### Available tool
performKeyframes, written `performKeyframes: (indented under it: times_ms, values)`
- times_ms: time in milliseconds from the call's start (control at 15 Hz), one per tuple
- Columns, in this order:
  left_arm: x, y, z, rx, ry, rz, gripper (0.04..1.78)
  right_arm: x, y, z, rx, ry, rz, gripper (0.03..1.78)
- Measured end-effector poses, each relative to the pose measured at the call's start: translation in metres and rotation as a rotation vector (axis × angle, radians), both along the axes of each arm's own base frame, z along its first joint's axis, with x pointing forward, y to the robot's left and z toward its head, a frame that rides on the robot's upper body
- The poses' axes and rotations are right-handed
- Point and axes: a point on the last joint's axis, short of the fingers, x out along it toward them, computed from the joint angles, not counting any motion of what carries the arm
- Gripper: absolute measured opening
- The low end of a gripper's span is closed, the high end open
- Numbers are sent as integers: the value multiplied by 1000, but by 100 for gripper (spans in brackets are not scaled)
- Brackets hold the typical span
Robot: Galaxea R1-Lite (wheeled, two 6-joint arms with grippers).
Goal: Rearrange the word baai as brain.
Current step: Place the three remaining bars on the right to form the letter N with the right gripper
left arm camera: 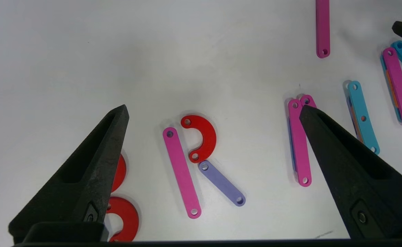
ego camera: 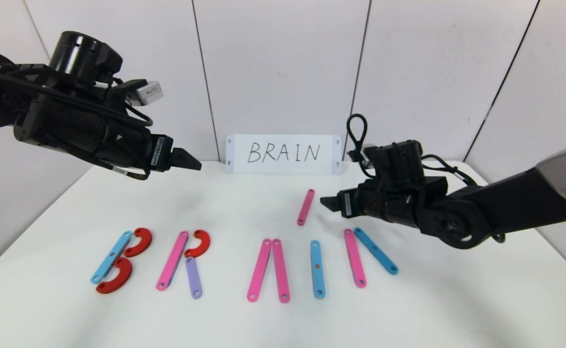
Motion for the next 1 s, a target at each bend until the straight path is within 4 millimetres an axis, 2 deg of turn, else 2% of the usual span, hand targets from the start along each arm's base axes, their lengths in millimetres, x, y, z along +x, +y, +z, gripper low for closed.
performKeyframes:
  times_ms: [200,533,1000]
  values:
    - [-1,0,1,-1,-2,-1,174,19,24,-5,-4,1,-3,174]
    - [-1,0,1,-2,-1,-2,174,45,47,-24,-26,12,-19,174]
    - [-1,0,0,-2,2,-5,174,55,62,-47,-54,41,-11,174]
